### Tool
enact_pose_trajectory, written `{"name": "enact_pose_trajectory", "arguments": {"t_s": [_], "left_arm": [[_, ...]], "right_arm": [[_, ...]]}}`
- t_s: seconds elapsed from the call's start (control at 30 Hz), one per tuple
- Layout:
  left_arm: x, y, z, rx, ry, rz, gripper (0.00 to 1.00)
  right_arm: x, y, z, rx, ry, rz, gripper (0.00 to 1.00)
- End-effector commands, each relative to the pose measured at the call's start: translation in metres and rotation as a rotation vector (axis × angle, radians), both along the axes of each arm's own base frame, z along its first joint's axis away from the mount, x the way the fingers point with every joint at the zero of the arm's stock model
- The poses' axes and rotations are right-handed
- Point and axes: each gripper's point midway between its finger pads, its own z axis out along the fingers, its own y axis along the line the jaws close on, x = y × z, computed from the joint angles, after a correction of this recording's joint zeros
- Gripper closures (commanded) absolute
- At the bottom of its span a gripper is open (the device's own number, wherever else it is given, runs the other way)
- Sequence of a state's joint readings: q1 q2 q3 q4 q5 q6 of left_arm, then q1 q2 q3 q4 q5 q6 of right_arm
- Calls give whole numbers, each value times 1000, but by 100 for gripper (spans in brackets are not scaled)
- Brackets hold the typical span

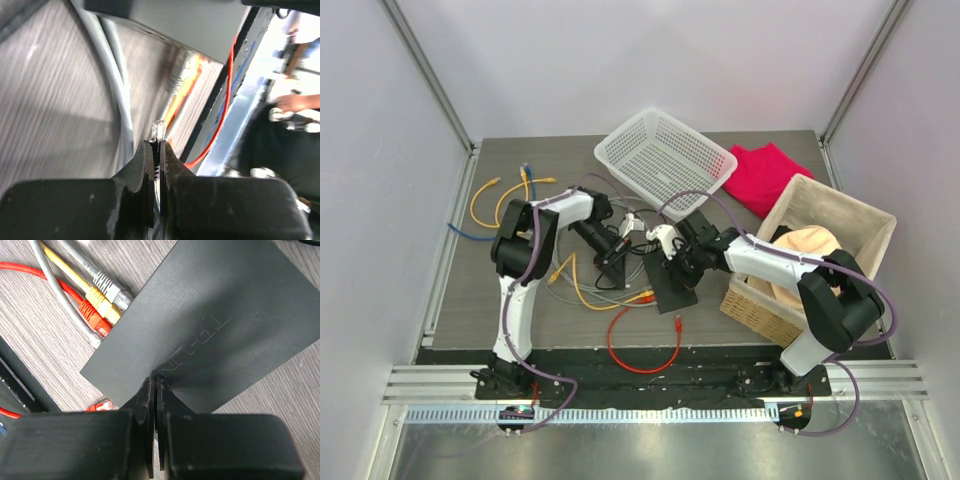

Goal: Pull the plug from the switch port

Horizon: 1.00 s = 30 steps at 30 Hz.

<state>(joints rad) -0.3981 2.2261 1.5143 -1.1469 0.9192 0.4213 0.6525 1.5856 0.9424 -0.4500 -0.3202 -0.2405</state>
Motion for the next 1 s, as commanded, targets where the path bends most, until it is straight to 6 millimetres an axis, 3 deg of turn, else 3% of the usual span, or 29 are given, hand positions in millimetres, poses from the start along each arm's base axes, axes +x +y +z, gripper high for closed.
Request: {"name": "enact_pose_trajectory", "arguments": {"t_s": [0.0,0.17,0.3,0.43,0.47,0.5,0.53,0.6,0.67,0.7,0.73,0.8,0.83,0.87,0.93,0.97], "left_arm": [[32,20,76,-31,-298,-38,100],[82,49,152,-87,-496,124,100],[118,86,196,-84,-602,295,100],[169,161,227,40,-797,509,100],[181,182,225,139,-849,535,100],[187,196,228,199,-887,544,100],[196,207,242,249,-969,539,100],[214,250,254,481,-1071,627,100],[231,280,284,618,-1174,789,100],[229,308,300,770,-1215,890,100],[229,316,307,809,-1236,933,100],[229,333,311,904,-1255,978,95],[228,336,303,937,-1239,968,86],[226,340,294,973,-1214,951,67],[222,344,273,1016,-1156,905,59],[219,343,267,1021,-1134,897,48]], "right_arm": [[-10,-28,-22,-125,12,-15,99],[-15,-33,-22,-131,5,-9,99],[-18,-36,-22,-130,3,-8,99],[-18,-37,-20,-128,-8,-9,99],[-18,-37,-20,-127,-5,-13,99],[-18,-36,-19,-125,-6,-11,99],[-18,-37,-19,-125,-6,-12,99],[-18,-36,-18,-123,-7,-12,99],[-18,-36,-18,-122,-8,-9,99],[-17,-36,-18,-121,-11,-10,99],[-17,-36,-18,-122,-14,-11,99],[-16,-36,-17,-122,-17,-10,99],[-16,-36,-17,-121,-16,-9,99],[-16,-36,-17,-122,-15,-9,99],[-17,-36,-18,-121,-12,-10,99],[-17,-35,-17,-119,-11,-12,99]]}}
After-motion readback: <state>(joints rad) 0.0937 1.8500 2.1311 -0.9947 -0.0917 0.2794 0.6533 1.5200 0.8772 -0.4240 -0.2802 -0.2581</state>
